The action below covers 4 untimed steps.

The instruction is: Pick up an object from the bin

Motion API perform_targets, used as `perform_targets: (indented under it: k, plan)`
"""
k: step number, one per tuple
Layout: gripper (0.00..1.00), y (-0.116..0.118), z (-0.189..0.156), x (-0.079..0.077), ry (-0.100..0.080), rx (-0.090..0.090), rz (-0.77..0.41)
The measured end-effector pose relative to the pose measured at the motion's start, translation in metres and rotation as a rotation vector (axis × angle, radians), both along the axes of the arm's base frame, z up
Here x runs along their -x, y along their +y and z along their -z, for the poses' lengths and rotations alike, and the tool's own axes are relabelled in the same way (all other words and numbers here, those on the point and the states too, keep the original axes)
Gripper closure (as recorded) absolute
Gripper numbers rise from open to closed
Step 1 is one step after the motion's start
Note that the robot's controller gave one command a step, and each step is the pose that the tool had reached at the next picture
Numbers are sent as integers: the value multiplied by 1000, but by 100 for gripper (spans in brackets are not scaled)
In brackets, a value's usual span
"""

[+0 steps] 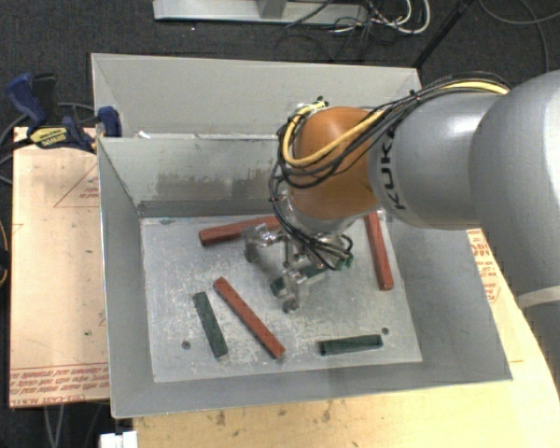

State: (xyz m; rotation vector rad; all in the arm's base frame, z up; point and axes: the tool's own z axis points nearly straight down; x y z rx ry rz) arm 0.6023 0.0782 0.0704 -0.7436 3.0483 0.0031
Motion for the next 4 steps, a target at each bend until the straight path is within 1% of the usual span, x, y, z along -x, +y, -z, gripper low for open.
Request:
perform_targets:
  k: [1, 2, 3, 4]
  plan:
    - [0, -67, -6, -54, -1, 5, -83]
    - [100, -62, -5, -53, 0, 1, -87]
    - [0, -62, -5, -53, 0, 1, -88]
    - [0, -36, -24, -22, 0, 1, -585]
